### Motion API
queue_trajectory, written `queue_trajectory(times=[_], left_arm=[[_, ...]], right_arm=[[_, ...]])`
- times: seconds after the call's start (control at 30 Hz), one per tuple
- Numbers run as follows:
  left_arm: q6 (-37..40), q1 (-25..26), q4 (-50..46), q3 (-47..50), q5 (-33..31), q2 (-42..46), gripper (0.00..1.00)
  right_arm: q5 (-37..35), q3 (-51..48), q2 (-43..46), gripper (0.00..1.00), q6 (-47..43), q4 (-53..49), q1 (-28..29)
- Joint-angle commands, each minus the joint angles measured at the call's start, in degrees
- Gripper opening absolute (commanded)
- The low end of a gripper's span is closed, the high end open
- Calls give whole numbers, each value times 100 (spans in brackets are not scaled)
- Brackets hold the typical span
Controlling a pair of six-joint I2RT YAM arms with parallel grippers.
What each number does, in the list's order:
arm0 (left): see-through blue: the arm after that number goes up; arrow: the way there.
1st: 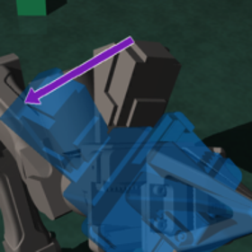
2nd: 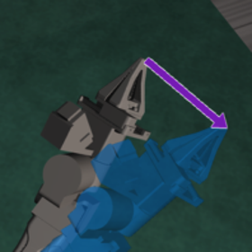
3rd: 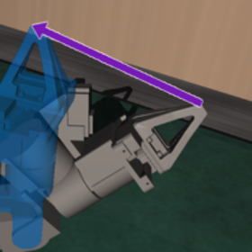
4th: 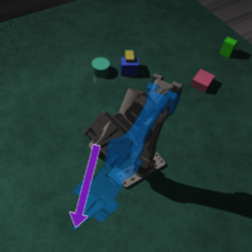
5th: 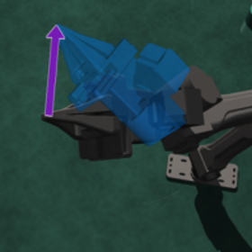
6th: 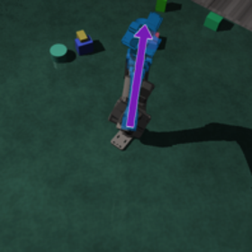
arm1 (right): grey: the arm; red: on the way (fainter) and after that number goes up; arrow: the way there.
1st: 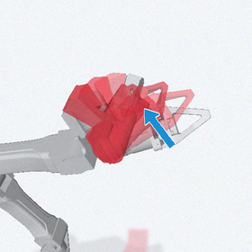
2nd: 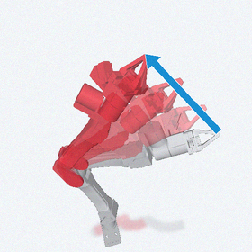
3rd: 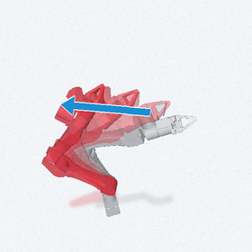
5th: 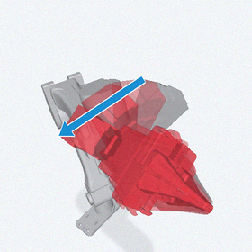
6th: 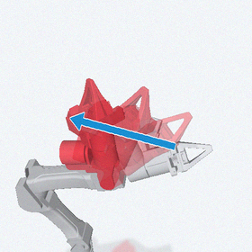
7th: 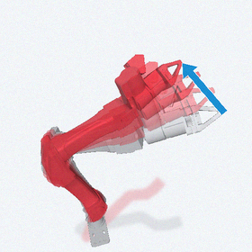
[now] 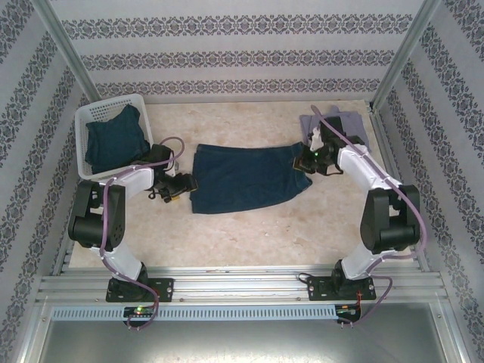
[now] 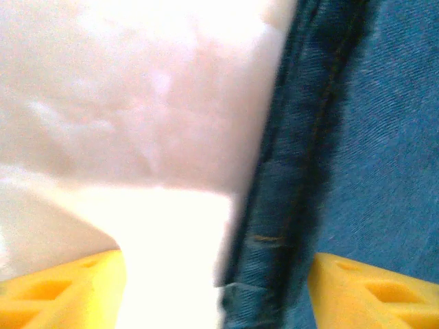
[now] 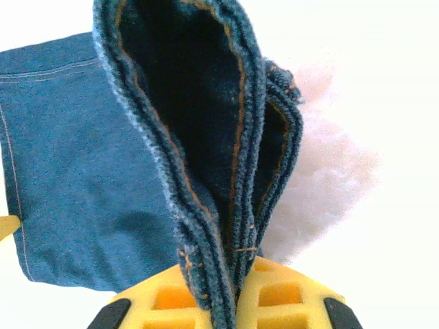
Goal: Fold and stack the skirts
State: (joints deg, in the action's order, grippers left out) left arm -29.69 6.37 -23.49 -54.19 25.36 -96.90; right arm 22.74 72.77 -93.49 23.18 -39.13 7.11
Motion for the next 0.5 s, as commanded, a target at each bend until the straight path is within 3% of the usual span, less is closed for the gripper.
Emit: queue_trajectory(times=[0.0, 0.23, 0.47], left_arm=[[-57, 166, 451, 93, 508, -129, 62], [-322, 291, 1110, 55, 1231, -285, 53], [-408, 361, 1497, -22, 1681, -572, 34]], right_arm=[[-982, 806, 142, 0, -36, -1263, 504], [-1368, 2294, -600, 0, 1062, -1792, 1675], [-1857, 3902, -1948, 0, 1610, -2188, 2614]])
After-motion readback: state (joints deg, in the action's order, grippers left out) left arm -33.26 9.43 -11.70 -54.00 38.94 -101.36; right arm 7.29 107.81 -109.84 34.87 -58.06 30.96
